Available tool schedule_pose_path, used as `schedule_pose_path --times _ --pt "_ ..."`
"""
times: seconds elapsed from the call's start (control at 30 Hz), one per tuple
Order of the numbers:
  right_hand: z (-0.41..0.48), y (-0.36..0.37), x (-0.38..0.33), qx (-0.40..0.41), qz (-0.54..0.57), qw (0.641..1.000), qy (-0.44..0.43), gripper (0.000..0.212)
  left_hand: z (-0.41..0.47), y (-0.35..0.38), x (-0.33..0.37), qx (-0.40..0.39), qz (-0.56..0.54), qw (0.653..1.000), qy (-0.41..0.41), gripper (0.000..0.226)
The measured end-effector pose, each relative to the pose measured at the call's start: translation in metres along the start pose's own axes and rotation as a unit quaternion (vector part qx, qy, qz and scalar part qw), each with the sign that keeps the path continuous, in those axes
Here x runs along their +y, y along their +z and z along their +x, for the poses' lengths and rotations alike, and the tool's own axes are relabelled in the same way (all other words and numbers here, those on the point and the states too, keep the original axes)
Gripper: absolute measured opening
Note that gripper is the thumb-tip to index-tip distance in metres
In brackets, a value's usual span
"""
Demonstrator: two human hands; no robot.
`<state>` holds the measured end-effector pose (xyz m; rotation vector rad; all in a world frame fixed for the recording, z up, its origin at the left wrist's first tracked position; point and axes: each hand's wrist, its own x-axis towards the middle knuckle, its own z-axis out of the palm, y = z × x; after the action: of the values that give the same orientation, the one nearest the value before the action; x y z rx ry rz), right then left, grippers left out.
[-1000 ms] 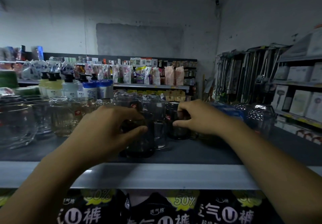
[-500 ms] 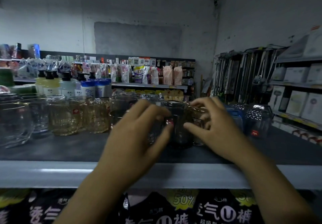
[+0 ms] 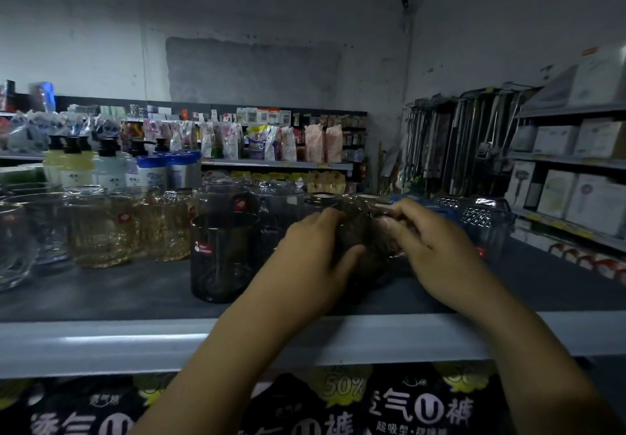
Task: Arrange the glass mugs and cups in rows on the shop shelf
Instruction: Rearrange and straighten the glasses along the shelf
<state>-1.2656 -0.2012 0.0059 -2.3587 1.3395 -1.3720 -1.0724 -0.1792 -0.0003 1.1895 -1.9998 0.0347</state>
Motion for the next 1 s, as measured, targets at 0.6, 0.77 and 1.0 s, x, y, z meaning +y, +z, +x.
schedule_pose_path --times 0.6,0.77,1.0 --pt "-0.013 -0.008 -0.028 0.100 0.280 0.954 0.043 0.058 -0.013 -0.013 0.031 0.012 -0.607 0.766 -0.213 0.032" --pt "0.003 -0.017 -0.017 0.070 0.136 0.986 0.060 0.053 -0.056 -0.027 -0.001 0.191 -0.248 0.941 -0.125 0.015" --pt "0.019 0.008 -0.014 0.007 -0.078 0.993 0.085 0.055 -0.073 -0.042 -0.055 0.309 0.070 0.946 -0.064 0.024"
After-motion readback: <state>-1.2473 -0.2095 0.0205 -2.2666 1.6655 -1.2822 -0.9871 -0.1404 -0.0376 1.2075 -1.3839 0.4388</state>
